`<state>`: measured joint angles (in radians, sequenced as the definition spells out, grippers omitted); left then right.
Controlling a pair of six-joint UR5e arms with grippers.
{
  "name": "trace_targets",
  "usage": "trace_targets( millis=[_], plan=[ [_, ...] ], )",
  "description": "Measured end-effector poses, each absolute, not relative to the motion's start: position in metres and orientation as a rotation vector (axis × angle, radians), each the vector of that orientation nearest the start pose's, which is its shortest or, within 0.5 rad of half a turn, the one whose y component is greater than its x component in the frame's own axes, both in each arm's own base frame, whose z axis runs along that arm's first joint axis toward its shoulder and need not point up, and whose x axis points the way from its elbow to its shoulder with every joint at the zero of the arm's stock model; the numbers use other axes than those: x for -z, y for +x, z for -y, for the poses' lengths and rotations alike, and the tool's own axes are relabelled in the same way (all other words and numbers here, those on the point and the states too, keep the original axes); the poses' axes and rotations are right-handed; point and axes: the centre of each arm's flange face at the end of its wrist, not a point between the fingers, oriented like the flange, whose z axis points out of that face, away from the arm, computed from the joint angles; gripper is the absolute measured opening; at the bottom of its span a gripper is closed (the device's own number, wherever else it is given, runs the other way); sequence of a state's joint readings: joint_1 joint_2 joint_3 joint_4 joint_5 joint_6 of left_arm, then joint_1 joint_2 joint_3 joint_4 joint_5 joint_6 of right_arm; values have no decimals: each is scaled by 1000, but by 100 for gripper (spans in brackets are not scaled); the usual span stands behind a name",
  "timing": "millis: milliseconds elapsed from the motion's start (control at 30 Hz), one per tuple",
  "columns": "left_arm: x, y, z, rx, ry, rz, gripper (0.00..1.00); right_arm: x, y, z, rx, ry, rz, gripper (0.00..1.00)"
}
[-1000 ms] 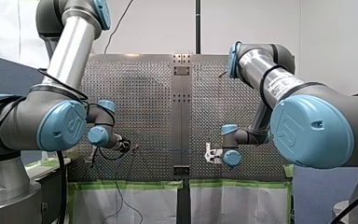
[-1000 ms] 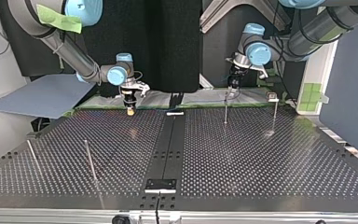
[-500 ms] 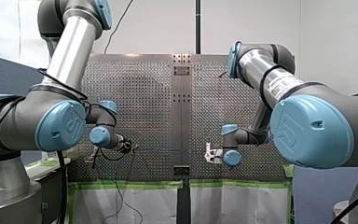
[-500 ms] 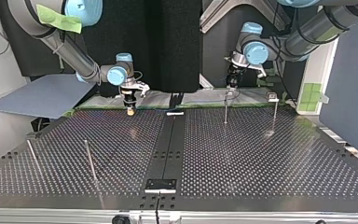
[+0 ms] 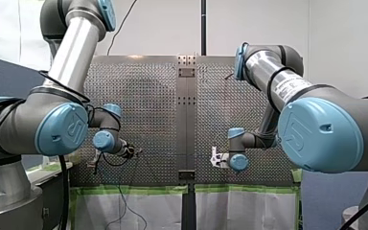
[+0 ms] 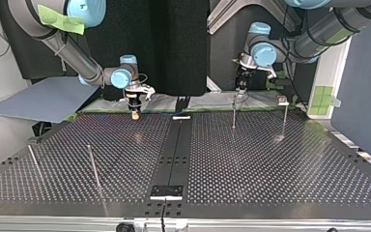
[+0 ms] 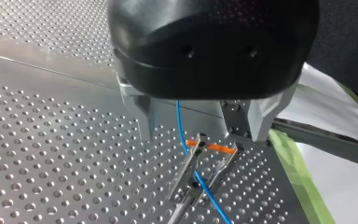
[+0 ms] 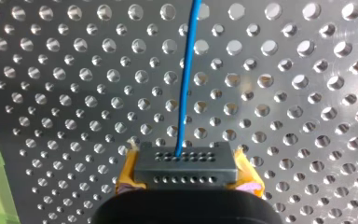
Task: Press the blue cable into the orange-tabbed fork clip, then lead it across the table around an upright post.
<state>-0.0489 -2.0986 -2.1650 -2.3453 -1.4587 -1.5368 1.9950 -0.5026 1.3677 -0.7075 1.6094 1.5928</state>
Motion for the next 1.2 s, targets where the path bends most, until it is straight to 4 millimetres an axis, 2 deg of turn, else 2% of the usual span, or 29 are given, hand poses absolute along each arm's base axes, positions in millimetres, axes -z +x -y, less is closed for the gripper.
trace_targets(
  millis=[333,567,1000,1200],
  plan=[
    [-51,438,167,116,159,-1889,100,45,410,593,-1397,1619,1110,0],
    [-49,432,175,105,173,-1908,100,46,410,593,-1394,1621,1109,0],
    [-41,418,219,73,228,-1931,100,46,410,593,-1399,1622,1111,0],
    [-44,425,231,68,219,-1909,100,46,410,593,-1401,1621,1112,0]
  ],
)
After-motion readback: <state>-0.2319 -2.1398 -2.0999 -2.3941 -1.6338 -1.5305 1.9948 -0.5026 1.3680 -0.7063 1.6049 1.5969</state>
